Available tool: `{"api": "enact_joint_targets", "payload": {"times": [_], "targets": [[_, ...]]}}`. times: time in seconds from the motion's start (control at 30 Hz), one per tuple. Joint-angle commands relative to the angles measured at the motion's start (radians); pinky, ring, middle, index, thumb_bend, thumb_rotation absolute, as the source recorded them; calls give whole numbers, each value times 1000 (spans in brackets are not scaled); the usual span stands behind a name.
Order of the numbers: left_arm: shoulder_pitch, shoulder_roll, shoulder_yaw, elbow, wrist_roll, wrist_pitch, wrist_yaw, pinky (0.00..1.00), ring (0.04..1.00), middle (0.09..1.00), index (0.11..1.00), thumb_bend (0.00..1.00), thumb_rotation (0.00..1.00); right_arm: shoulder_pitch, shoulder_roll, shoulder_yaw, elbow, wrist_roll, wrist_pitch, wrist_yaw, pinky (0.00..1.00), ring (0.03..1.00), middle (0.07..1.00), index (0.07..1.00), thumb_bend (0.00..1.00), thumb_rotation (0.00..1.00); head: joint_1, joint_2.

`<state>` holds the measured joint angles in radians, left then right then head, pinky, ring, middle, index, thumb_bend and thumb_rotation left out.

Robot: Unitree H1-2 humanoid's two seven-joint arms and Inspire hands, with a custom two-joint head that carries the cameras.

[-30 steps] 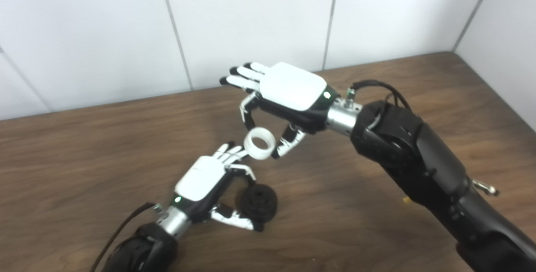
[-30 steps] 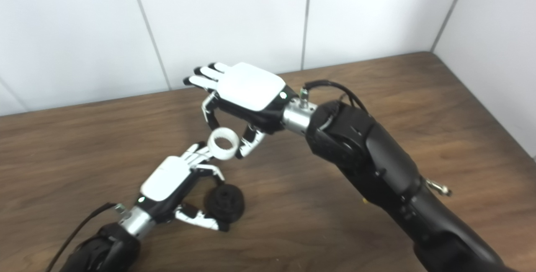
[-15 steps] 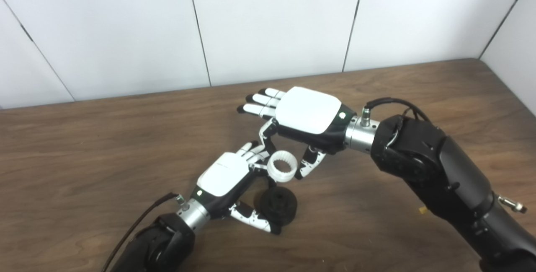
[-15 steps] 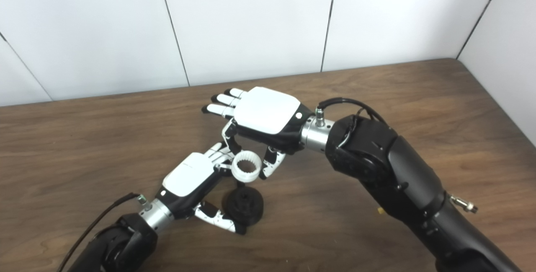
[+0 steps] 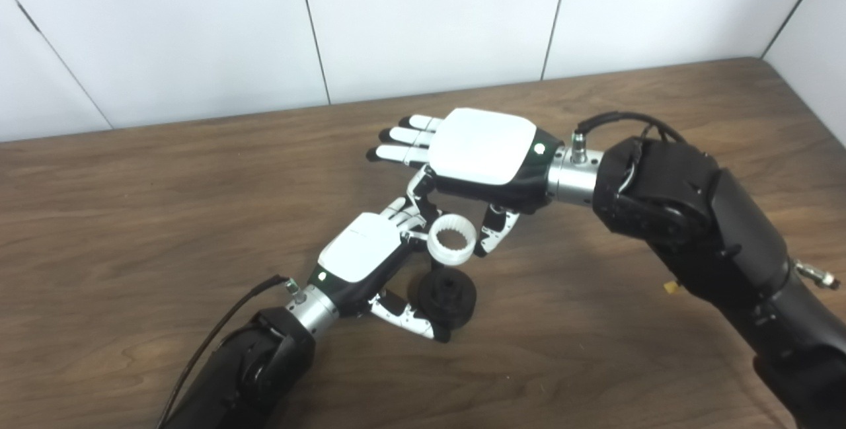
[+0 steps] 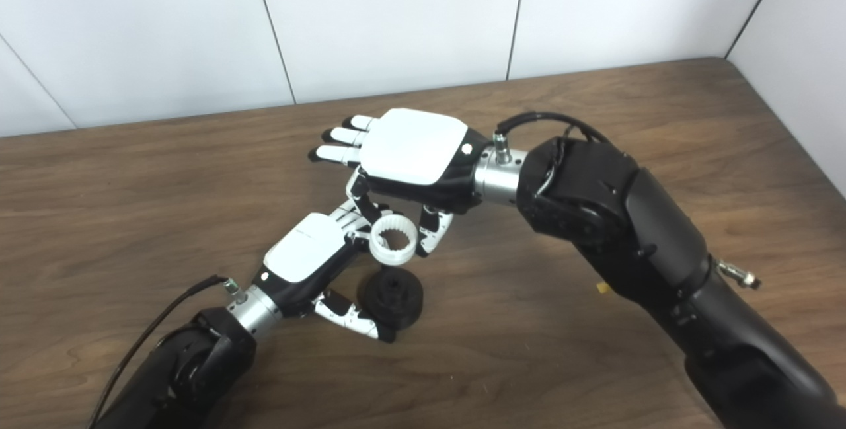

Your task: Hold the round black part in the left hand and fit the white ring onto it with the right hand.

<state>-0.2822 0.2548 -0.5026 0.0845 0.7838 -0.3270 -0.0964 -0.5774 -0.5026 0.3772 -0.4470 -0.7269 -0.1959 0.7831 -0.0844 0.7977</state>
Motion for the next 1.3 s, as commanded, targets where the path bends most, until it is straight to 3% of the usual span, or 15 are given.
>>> {"api": "enact_joint_targets", "payload": {"times": [0.0,0.4,0.7,1.0,1.27], "targets": [[-10,-4,2,-14,9,-13,9,1000,940,914,479,517,49,-42,-3,-12,-33,23,-12,0,1000,1000,976,480,521,127,0,3],[-14,-9,3,-26,1,-10,-3,1000,937,918,479,517,49,-50,-7,-15,-53,58,-3,41,1000,1000,974,479,521,127,-9,26],[-9,-15,10,-41,-1,0,-16,1000,937,914,479,517,49,6,-9,-7,-33,63,-39,21,1000,1000,970,480,521,130,-4,33],[-11,-17,15,-53,6,3,-32,1000,941,914,479,517,49,13,-7,7,-61,43,-1,90,1000,1000,989,481,517,130,-8,36],[-6,-18,19,-62,2,1,-39,1000,940,914,479,517,49,22,-8,9,-54,35,-35,77,1000,1000,978,480,520,131,-15,38]]}}
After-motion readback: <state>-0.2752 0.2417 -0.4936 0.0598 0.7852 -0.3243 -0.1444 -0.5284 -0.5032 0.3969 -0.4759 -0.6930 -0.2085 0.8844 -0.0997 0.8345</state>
